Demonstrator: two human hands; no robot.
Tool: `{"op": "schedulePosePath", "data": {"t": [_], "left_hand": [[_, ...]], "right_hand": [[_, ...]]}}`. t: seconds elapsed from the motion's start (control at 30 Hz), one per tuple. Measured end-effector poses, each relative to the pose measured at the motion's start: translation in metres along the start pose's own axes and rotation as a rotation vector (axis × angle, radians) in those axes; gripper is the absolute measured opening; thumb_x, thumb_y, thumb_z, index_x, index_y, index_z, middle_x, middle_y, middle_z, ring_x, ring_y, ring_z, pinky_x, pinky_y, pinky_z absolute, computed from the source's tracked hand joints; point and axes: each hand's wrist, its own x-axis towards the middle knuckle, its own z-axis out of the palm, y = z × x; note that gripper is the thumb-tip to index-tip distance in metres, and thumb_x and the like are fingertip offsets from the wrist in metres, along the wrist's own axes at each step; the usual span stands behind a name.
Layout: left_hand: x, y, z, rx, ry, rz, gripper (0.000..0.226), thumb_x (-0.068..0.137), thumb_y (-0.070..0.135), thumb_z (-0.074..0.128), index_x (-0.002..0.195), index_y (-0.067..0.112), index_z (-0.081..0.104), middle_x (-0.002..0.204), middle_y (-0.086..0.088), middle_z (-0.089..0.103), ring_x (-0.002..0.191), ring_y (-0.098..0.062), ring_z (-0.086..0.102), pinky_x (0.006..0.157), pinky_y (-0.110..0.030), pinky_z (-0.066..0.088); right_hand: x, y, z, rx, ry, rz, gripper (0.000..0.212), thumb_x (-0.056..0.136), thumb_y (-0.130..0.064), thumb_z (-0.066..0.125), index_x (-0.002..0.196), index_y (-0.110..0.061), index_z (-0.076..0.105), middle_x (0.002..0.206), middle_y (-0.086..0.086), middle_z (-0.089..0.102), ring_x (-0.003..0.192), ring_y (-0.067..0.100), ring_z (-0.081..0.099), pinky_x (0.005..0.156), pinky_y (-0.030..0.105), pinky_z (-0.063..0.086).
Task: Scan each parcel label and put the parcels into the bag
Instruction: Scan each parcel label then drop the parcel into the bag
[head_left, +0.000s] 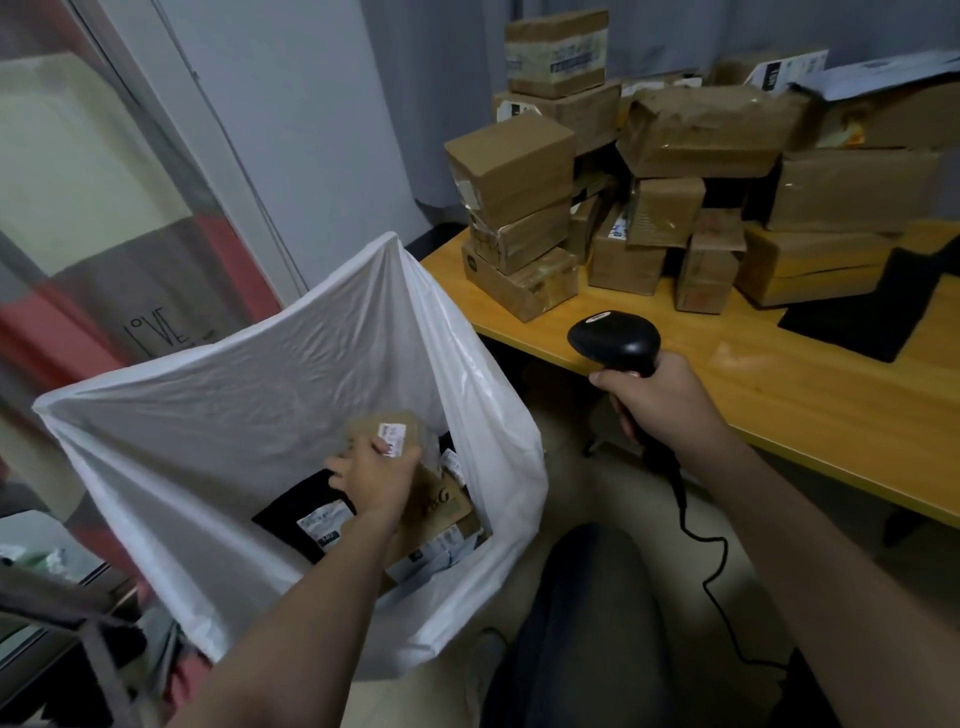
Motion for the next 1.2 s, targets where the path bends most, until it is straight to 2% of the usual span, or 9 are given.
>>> {"op": "schedulePosePath", "data": {"t": [0.07, 0.13, 0.17, 0.23, 0.33, 0.5, 0.8, 0.97, 1.2], "left_hand": [[0.010, 0.005, -0.004, -0.076, -0.024, -0.049, 0.055, 0.071, 0.044, 0.090, 0.103, 0.018, 0.053, 0.134, -0.015, 0.041, 0.116, -0.038, 0.045, 0.096, -0.042, 0.045], [0.016, 0.004, -0.002, -0.124, -0.287, -0.135, 0.082, 0.069, 0.047, 0.094, 0.130, 0.015, 0.050, 0.140, -0.012, 0.051, 0.117, -0.032, 0.055, 0.096, -0.040, 0.049], [0.014, 0.005, -0.004, -0.102, -0.432, -0.154, 0.081, 0.074, 0.041, 0.092, 0.136, 0.013, 0.049, 0.139, -0.008, 0.054, 0.115, -0.027, 0.057, 0.094, -0.038, 0.049], [0.009, 0.006, -0.009, 0.041, -0.598, -0.145, 0.038, 0.096, 0.018, 0.073, 0.129, 0.015, 0.055, 0.127, -0.006, 0.060, 0.108, -0.020, 0.052, 0.089, -0.033, 0.045], [0.016, 0.004, -0.009, 0.282, -0.548, -0.004, 0.015, 0.092, 0.016, 0.071, 0.095, 0.024, 0.059, 0.119, -0.006, 0.064, 0.110, -0.025, 0.060, 0.100, -0.037, 0.051], [0.012, 0.033, -0.024, 0.602, -0.500, 0.137, 0.068, 0.076, 0.047, 0.073, 0.140, 0.028, 0.060, 0.145, 0.000, 0.056, 0.130, -0.026, 0.054, 0.105, -0.035, 0.047], [-0.042, 0.140, -0.026, 0.848, -0.426, 0.365, 0.069, 0.078, 0.056, 0.064, 0.142, 0.031, 0.053, 0.145, -0.005, 0.049, 0.133, -0.034, 0.048, 0.108, -0.052, 0.044], [-0.094, 0.214, -0.002, 0.854, -0.391, 0.572, 0.053, 0.084, 0.055, 0.067, 0.132, 0.032, 0.059, 0.130, -0.003, 0.057, 0.127, -0.034, 0.050, 0.103, -0.051, 0.047], [-0.183, 0.314, 0.054, 0.685, -0.455, 0.910, 0.060, 0.082, 0.055, 0.072, 0.137, 0.036, 0.059, 0.144, -0.003, 0.054, 0.135, -0.034, 0.049, 0.106, -0.051, 0.048]], "right_hand": [[0.000, -0.001, -0.004, 0.017, 0.002, -0.007, 0.024, 0.096, -0.020, 0.071, 0.079, -0.008, 0.060, 0.054, 0.003, 0.053, 0.044, 0.019, 0.050, 0.048, 0.032, 0.043], [-0.001, -0.001, -0.006, 0.030, 0.000, -0.013, 0.023, 0.095, -0.021, 0.072, 0.081, -0.008, 0.060, 0.056, 0.004, 0.053, 0.045, 0.019, 0.051, 0.048, 0.033, 0.043], [-0.001, -0.002, -0.006, 0.031, -0.002, -0.014, 0.023, 0.095, -0.021, 0.072, 0.080, -0.008, 0.060, 0.055, 0.003, 0.054, 0.045, 0.019, 0.051, 0.048, 0.033, 0.043], [-0.003, -0.002, -0.007, 0.016, -0.007, -0.015, 0.024, 0.095, -0.022, 0.072, 0.079, -0.008, 0.061, 0.052, 0.002, 0.053, 0.044, 0.019, 0.051, 0.048, 0.033, 0.044], [-0.005, -0.001, -0.011, 0.005, -0.008, -0.011, 0.025, 0.095, -0.023, 0.071, 0.078, -0.008, 0.061, 0.053, 0.003, 0.054, 0.045, 0.019, 0.052, 0.049, 0.033, 0.044], [-0.010, -0.006, -0.025, 0.018, 0.007, -0.017, 0.024, 0.096, -0.023, 0.071, 0.080, -0.008, 0.060, 0.054, 0.004, 0.053, 0.044, 0.020, 0.051, 0.048, 0.033, 0.044], [-0.029, -0.020, -0.077, 0.006, 0.106, -0.029, 0.022, 0.095, -0.028, 0.072, 0.085, -0.008, 0.067, 0.060, 0.010, 0.058, 0.049, 0.025, 0.057, 0.052, 0.034, 0.050], [-0.043, -0.027, -0.129, 0.001, 0.223, -0.066, 0.022, 0.095, -0.027, 0.072, 0.081, -0.011, 0.066, 0.061, 0.010, 0.059, 0.052, 0.026, 0.058, 0.055, 0.036, 0.051], [-0.051, -0.031, -0.221, 0.006, 0.395, -0.110, 0.015, 0.094, -0.026, 0.072, 0.086, -0.014, 0.068, 0.065, 0.004, 0.061, 0.056, 0.019, 0.058, 0.057, 0.035, 0.047]]}}
